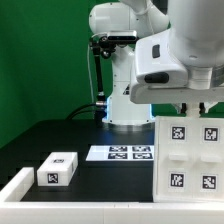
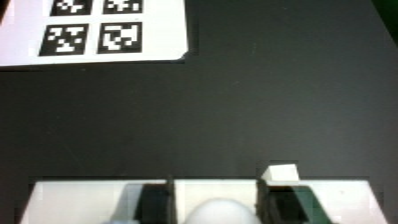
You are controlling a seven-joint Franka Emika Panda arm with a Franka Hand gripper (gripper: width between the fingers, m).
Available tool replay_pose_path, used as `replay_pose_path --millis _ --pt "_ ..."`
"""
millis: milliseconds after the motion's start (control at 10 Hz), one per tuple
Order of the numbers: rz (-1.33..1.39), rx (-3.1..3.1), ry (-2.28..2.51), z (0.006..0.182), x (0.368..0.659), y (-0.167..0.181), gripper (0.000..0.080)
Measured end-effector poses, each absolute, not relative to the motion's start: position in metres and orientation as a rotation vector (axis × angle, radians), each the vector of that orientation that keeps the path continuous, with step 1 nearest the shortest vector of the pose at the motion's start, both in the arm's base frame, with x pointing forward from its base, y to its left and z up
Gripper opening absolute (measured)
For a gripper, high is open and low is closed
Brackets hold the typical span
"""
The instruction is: Assemble cabinet
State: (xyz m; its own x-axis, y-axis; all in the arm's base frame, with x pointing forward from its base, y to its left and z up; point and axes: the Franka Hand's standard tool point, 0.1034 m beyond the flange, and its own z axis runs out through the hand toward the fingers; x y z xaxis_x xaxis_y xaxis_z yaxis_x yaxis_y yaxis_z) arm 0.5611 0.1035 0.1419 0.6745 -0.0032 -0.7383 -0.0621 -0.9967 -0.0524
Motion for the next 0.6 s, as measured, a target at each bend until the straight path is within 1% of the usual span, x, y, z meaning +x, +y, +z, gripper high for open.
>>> replay_pose_path --millis 200,300,400,500,600 --pt "1.238 -2.807 0.054 0.1416 0.5610 0.1034 0.0209" --pt "1.238 -2.807 0.054 0.1416 0.5609 0.1035 0.0388" --pt "1.238 -2.807 0.054 0.1415 0.5609 0.1035 0.0522" --pt "1.238 -2.807 0.054 0.1414 0.5609 0.1035 0.0522" --pt "1.238 -2.807 0.054 0.1414 0.5609 0.1035 0.0627"
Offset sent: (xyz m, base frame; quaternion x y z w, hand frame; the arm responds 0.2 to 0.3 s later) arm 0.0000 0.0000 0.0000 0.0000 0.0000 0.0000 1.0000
